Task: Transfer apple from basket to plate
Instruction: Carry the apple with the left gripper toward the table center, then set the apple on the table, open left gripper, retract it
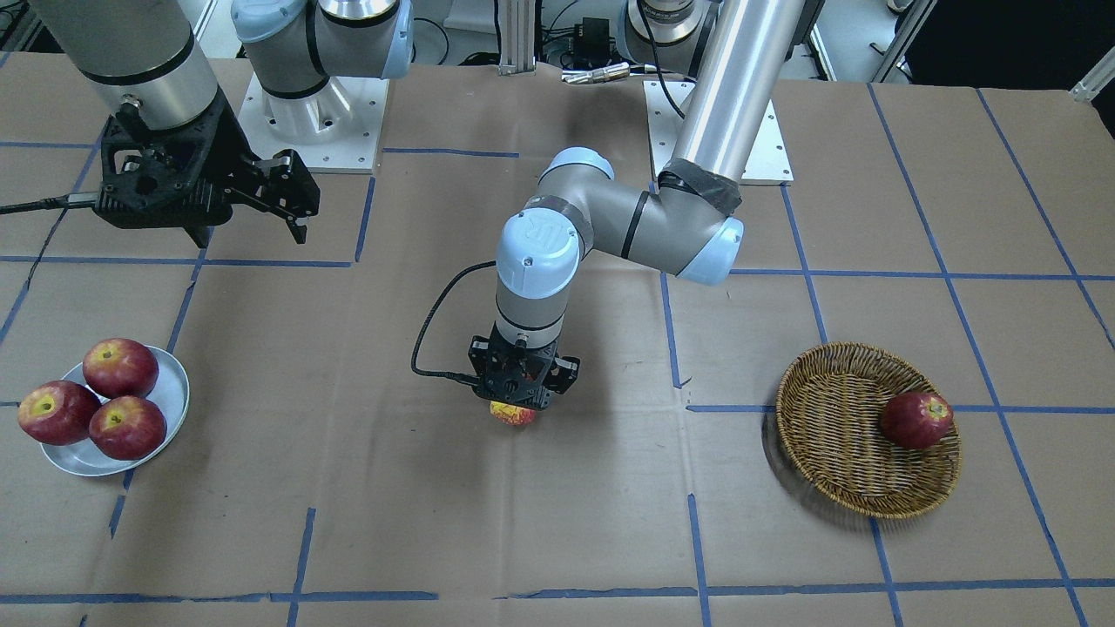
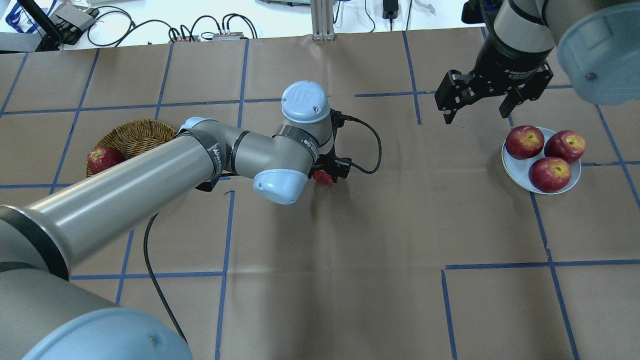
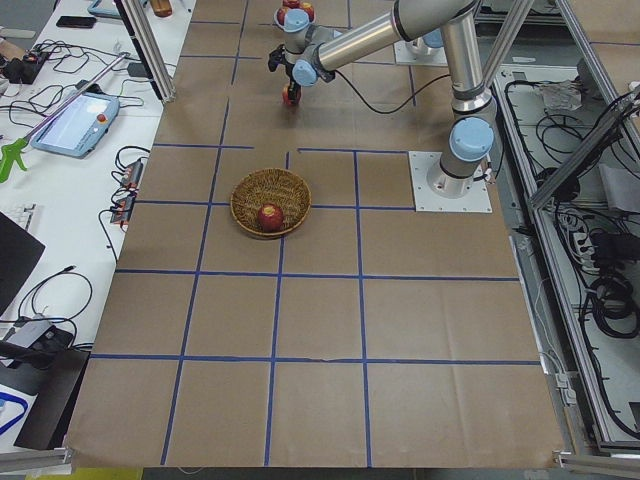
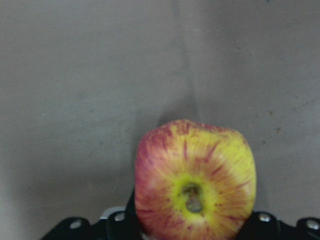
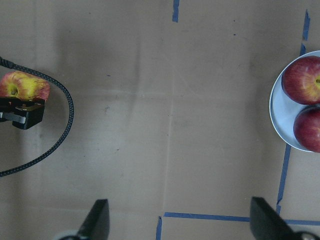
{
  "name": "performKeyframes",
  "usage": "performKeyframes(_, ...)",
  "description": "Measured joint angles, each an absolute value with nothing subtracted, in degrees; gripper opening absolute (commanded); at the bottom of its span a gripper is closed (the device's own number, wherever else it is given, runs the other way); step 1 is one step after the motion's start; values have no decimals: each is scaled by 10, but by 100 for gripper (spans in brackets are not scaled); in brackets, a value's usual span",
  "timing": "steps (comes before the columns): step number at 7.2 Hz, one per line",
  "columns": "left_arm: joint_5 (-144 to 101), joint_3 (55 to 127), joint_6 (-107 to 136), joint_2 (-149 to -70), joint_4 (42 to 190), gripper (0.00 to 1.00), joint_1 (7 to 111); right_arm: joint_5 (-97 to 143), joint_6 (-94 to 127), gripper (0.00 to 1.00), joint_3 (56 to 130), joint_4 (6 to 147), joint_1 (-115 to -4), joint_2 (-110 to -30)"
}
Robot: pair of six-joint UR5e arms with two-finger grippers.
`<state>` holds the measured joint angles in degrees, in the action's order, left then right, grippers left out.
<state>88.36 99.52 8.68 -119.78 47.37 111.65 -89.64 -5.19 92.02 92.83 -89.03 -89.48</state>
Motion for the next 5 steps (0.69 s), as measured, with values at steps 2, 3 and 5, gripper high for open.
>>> performKeyframes(2,887,994,84,-1182,480,99,1115,-896,-52,100,919,929,-890,-895)
performKeyframes(3,901,994,80,-1162,496,99,1109,-896,-52,100,917,929,-889,-895)
performKeyframes(5,931,993,69,-1082,579,99,1079,-899,-55,100,913,929,-888,-896)
